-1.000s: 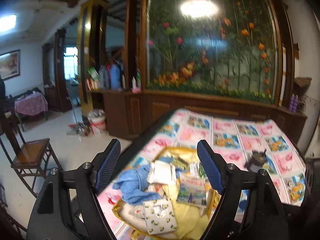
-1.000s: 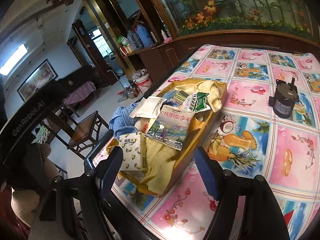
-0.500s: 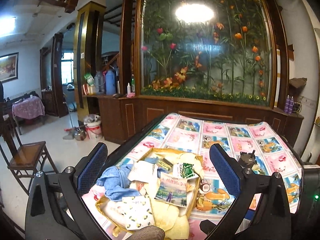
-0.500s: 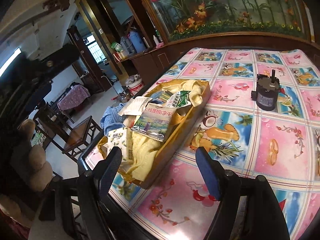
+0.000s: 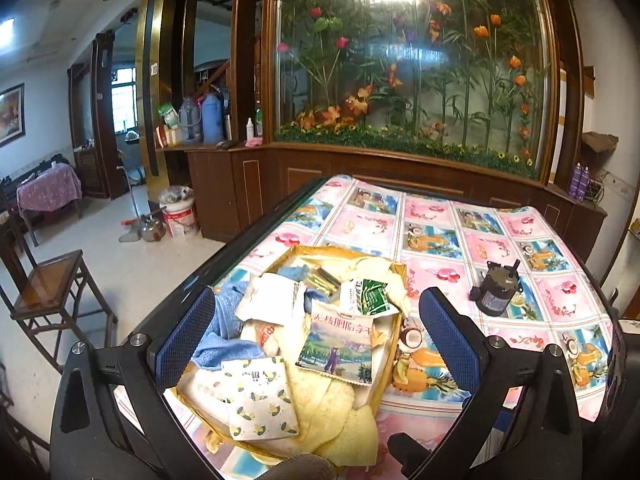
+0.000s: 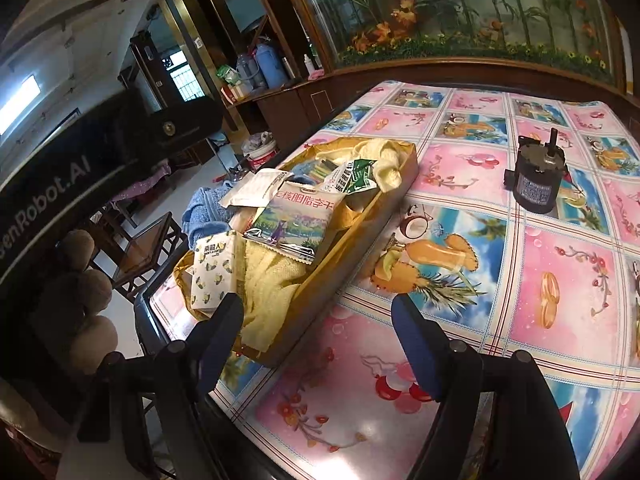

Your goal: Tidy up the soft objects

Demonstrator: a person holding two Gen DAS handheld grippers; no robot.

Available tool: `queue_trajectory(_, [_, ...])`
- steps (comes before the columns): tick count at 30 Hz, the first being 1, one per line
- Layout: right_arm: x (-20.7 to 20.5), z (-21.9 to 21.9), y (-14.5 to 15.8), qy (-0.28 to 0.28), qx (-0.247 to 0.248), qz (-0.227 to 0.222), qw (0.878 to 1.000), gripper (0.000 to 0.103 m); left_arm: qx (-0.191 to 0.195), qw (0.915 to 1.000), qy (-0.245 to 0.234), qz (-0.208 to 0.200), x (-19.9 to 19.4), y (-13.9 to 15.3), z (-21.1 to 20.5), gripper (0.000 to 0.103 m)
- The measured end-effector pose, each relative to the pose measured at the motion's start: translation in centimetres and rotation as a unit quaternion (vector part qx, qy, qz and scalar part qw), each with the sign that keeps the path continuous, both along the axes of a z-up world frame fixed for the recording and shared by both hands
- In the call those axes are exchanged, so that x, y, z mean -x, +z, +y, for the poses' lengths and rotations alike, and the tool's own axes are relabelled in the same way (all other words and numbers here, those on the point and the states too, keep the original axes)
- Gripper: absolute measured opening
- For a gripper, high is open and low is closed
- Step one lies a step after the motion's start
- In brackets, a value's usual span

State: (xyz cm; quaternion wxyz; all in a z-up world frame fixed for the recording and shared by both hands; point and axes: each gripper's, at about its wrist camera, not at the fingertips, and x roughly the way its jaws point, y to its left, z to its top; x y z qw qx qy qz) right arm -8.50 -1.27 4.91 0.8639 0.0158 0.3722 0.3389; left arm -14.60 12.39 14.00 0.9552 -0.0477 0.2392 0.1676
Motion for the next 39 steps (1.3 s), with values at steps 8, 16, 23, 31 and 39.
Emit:
queue_trajectory(8, [-0.3, 0.8, -0.9, 0.0, 0.013, 0.012, 1.0, 0.076, 0.007, 0.9999, 0.009, 0.009, -0.5, -1.0, 1.2, 0.103])
queue_trajectory(16, [-0.1, 1.9, -1.0, 0.007, 0.029, 0.009, 1.0, 0.076, 0.011, 0.9996, 0.02, 0.017, -0.9, -1.8, 2.2, 0.103])
queue_trajectory(23, [-0.1, 2.5, -1.3, 0.008, 0.037, 0.013, 0.999, 0.076, 0.019, 0.9993, 0.028, 0.018, -1.0, -2.1, 3.2, 0.103])
queue_trajectory(31, [0.2, 3.1, -1.5, 0.012, 0.044, 0.014, 0.999, 0.076, 0.024, 0.9988, 0.035, 0.023, -1.0, -2.5, 3.8, 0.103])
queue_trajectory(39, [0.2, 3.3, -1.7, 0.014, 0.043, 0.017, 0.999, 0.076, 0.028, 0.9986, 0.036, 0.029, -1.2, -2.6, 3.9, 0.103])
